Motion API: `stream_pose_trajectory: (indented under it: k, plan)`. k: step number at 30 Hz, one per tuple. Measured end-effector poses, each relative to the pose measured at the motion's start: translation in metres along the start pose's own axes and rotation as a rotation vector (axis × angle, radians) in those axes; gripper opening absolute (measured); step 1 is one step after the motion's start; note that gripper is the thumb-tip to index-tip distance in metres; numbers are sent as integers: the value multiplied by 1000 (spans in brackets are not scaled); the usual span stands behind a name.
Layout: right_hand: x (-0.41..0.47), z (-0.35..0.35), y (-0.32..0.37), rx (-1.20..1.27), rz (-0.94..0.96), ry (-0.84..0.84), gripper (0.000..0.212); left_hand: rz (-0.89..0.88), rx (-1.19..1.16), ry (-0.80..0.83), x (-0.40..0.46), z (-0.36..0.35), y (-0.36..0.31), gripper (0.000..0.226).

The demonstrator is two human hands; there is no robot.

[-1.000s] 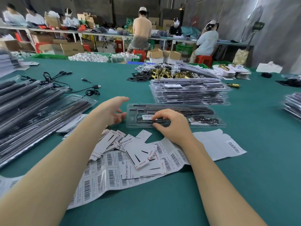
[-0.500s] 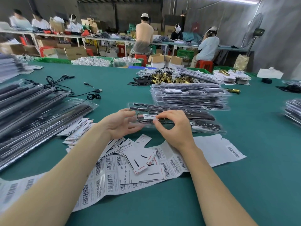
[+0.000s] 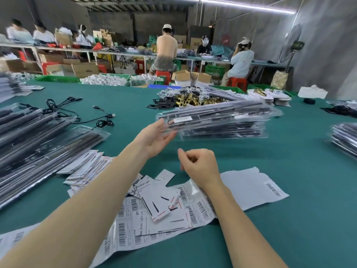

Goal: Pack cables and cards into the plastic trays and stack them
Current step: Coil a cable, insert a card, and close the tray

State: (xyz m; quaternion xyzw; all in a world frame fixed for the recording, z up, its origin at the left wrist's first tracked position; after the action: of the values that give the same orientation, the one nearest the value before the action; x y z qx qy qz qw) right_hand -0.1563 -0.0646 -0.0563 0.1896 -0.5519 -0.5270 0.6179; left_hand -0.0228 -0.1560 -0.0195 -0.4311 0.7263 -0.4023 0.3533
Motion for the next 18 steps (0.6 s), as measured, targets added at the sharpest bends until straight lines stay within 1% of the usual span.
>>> stream_pose_trajectory:
  k: [1,3,5,6,8,10,11,13,15,17,18]
  plan:
    - [1,-2,-3,-12,-60,47,50,-11,2,-17,11,-11,-4,33]
    - [4,-4,-7,-39,-137,104,44,-31,43,-86,35,-30,-15,30]
    - [5,-4,-10,-54,-188,139,41,-41,150,-146,59,-48,-26,27]
    - [6,-4,-10,-50,-206,150,40,-31,221,-168,68,-56,-31,33]
    - [6,-2,-11,-35,-232,152,39,21,404,-200,83,-64,-37,40]
    - [7,-2,-10,-30,-243,148,40,65,612,-230,93,-65,-38,35]
    - [7,-3,-10,-31,-245,146,40,61,703,-246,99,-63,-38,33]
    - [8,-2,-11,-31,-255,144,40,-21,902,-280,107,-60,-38,29]
    - [8,-2,-11,-26,-264,143,40,-65,1123,-341,108,-55,-36,13]
    - [8,-2,-10,-29,-270,141,39,-91,1252,-436,112,-46,-34,27]
    - [7,-2,-10,-28,-274,140,39,-110,1249,-456,114,-43,-32,33]
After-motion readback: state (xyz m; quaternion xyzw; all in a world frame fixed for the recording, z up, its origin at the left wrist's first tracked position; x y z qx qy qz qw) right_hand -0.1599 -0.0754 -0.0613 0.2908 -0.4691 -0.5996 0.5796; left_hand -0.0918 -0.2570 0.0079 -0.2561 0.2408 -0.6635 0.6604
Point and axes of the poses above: each hand's wrist, its own x-axis towards the middle knuckle, its own z-axis out of the back of the hand, y = z × x, the point moved 3 cm from there along x, towards the middle knuckle, and after that the axes turned 13 degrees about x, right-handed, at the moved point
